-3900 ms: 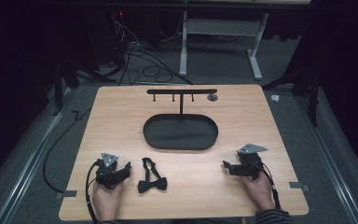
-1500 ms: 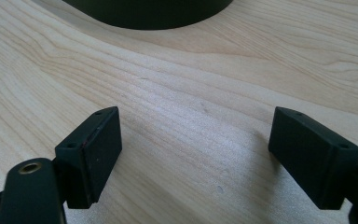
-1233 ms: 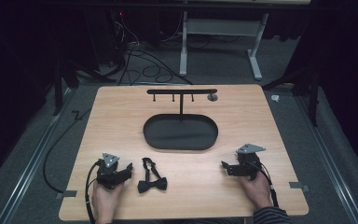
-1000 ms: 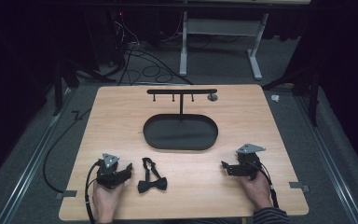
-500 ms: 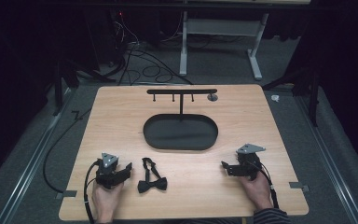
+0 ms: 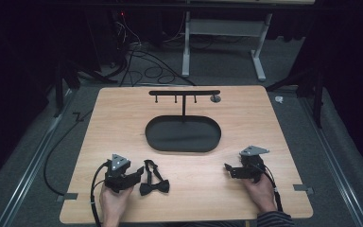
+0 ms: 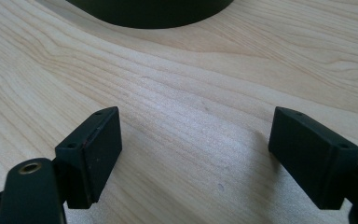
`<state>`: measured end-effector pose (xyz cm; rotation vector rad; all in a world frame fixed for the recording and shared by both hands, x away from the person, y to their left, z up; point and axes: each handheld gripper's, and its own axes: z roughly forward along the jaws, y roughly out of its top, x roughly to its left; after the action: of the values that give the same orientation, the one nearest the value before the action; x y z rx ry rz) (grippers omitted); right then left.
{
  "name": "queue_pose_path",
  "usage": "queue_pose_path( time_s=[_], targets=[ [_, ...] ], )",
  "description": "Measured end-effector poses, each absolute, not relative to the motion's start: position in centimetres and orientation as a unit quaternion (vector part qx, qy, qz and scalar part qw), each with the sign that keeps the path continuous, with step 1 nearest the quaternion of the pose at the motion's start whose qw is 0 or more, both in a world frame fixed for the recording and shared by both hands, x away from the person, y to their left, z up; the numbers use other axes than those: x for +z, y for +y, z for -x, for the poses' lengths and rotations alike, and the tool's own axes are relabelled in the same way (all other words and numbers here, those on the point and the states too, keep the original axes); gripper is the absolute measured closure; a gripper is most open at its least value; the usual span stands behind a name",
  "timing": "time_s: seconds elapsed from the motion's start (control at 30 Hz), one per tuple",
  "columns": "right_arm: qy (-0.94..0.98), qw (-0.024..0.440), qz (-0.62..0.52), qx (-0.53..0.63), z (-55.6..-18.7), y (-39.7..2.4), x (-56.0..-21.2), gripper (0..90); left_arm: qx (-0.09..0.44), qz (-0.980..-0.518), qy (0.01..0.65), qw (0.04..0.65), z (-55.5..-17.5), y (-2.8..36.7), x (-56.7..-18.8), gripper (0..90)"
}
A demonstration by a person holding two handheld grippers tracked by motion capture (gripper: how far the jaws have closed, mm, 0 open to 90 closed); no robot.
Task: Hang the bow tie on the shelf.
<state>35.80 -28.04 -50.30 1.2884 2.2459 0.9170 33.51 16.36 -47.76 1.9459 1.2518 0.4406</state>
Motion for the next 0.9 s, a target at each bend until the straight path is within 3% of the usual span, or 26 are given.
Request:
queue_pose_path(
  time_s=[0.53,0.9],
  targets=[
    [0.802,0.196,-0.46,0.327,-35.8,-28.1,-50.3,18.3,0.153,-0.779,0.486,0.364,-34.2,13.8,-48.2,44.1],
    [0.802,0.196,-0.46,0.327,-35.8,-28.1,-50.3,18.3,0.157,-0.794,0.485,0.332,-34.6,13.1,-49.4,61.8]
  ],
)
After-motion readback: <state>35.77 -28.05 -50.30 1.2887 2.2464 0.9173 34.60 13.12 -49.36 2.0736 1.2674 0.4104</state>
